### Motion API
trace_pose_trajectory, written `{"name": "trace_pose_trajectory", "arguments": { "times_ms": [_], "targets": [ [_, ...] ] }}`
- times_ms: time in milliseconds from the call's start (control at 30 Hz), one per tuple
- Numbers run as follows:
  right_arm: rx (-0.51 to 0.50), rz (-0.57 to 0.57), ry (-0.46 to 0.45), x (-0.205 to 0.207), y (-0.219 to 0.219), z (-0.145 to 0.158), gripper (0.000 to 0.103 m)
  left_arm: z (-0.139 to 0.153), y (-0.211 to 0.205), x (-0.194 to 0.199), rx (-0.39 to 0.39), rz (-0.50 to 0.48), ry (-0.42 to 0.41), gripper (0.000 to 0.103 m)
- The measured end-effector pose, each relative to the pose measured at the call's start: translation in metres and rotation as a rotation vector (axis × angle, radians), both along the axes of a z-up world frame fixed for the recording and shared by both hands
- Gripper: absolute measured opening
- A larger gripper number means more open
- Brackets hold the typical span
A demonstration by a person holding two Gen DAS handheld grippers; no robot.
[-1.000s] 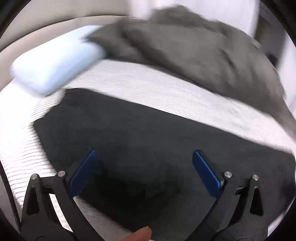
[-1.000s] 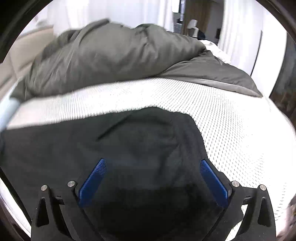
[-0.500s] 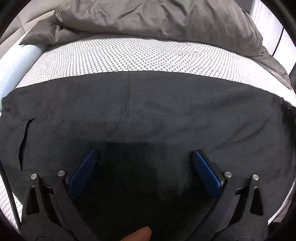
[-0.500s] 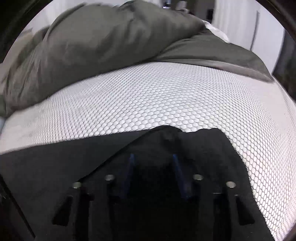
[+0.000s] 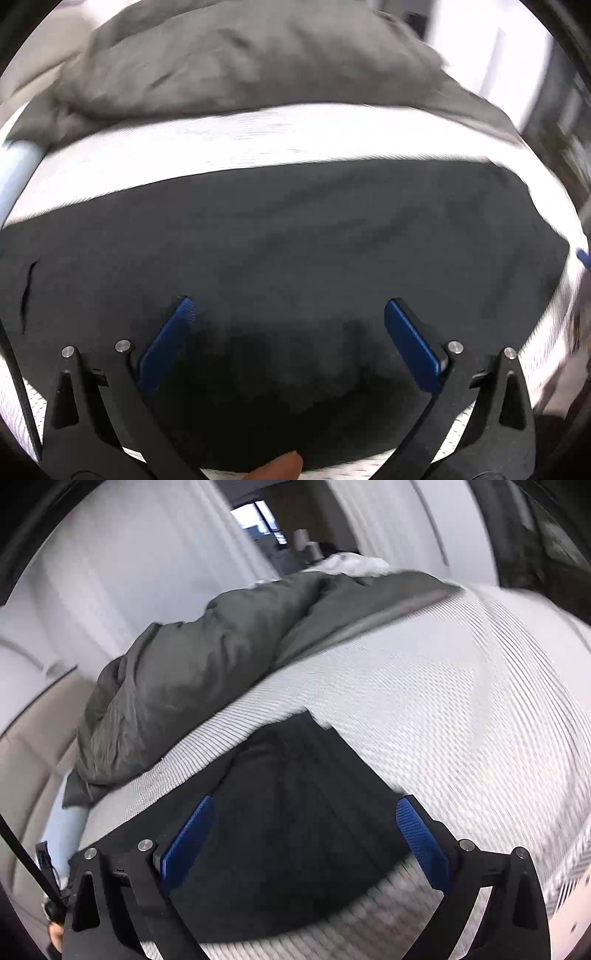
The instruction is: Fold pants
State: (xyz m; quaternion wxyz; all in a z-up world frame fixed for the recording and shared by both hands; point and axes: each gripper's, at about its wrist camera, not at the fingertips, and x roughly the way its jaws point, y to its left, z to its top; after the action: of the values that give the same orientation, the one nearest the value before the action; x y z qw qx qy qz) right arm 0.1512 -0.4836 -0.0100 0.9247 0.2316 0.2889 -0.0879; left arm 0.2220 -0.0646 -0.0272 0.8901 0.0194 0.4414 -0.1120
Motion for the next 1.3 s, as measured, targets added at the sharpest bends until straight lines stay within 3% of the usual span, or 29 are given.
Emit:
{"name": "trace_pose_trajectory", "arguments": {
  "times_ms": [100, 200, 300, 367, 500, 533, 600, 767, 833, 933, 1100, 1200, 1300],
  "targets": [
    [0.061, -0.013, 0.053, -0.020, -0.011, -0.024, 0.100, -0.009, -0.034, -0.004, 0.051, -0.076, 0.004, 0.102],
    [0.195, 0.002, 0.077, -0.015, -0.025, -0.050, 0.100, -0.031, -0.056, 0.000, 0.150, -0.071, 0.040, 0.102],
    [0.222, 0.044, 0.019, -0.003, -0.031, -0.051, 0.099, -0.039, -0.060, 0.001, 0.149, -0.060, 0.038, 0.103],
    [0.272, 0.066, -0.001, 0.014, -0.031, -0.054, 0.094, -0.038, -0.057, 0.001, 0.121, -0.060, 0.050, 0.103],
    [0.329, 0.097, -0.019, 0.037, -0.022, -0.064, 0.077, -0.039, -0.055, 0.001, 0.102, -0.059, 0.054, 0.103],
    [0.302, 0.099, -0.020, 0.038, -0.017, -0.063, 0.057, -0.038, -0.056, 0.001, 0.103, -0.060, 0.051, 0.103],
    [0.293, 0.107, -0.007, 0.045, -0.009, -0.064, 0.030, -0.038, -0.055, 0.001, 0.098, -0.059, 0.053, 0.103],
    [0.146, 0.110, -0.077, 0.043, 0.021, -0.037, 0.020, -0.030, -0.047, 0.003, 0.073, -0.061, 0.075, 0.103],
    [0.081, 0.135, -0.102, 0.045, 0.044, -0.016, 0.017, -0.018, -0.031, 0.002, 0.056, -0.053, 0.060, 0.103],
    [-0.003, 0.216, -0.155, 0.050, 0.092, 0.017, 0.016, 0.004, 0.022, 0.005, -0.016, 0.049, 0.013, 0.103],
    [-0.151, 0.461, -0.163, 0.084, 0.206, 0.054, 0.011, 0.016, 0.139, 0.012, -0.171, 0.323, -0.003, 0.102],
    [-0.236, 0.659, -0.138, 0.107, 0.292, 0.049, 0.010, 0.010, 0.185, 0.010, -0.204, 0.421, 0.014, 0.102],
    [-0.293, 0.885, -0.026, 0.126, 0.373, 0.005, 0.010, 0.002, 0.211, 0.005, -0.217, 0.471, 0.033, 0.102]
  ]
}}
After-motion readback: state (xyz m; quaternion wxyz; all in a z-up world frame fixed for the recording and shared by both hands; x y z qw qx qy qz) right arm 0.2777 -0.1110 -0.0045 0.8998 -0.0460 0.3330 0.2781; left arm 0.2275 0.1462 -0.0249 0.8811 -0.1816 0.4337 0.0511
